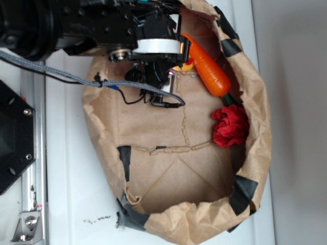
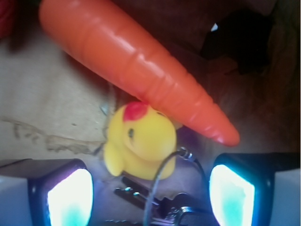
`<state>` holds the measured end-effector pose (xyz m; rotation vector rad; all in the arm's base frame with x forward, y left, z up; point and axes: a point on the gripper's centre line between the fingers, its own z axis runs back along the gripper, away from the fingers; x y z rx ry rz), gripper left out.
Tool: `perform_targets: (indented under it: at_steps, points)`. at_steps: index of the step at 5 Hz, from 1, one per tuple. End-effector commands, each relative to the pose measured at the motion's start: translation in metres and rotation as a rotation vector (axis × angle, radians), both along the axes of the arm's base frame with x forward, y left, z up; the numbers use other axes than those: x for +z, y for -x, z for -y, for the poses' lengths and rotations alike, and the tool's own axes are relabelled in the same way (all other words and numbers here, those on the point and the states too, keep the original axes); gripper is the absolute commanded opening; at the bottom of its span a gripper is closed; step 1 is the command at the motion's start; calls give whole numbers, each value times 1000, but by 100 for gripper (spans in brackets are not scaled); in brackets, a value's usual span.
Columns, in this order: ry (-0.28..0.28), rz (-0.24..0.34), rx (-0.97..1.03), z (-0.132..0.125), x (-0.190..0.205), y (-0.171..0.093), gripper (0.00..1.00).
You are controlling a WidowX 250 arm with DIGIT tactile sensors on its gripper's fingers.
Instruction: Grab the silver keys.
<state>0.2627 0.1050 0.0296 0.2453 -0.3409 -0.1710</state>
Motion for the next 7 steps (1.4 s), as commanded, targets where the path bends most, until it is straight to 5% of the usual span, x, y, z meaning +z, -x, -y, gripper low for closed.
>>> perform_targets:
  at_steps: [1,2,3,7]
  points:
    - [-54,5,-12,-8,-4,7,100]
    - [-55,-23,1,-4,-18,8,100]
    - [-46,-20,22,-1,-21,9,0]
    - [-35,-10,-21,0,-17,27,0]
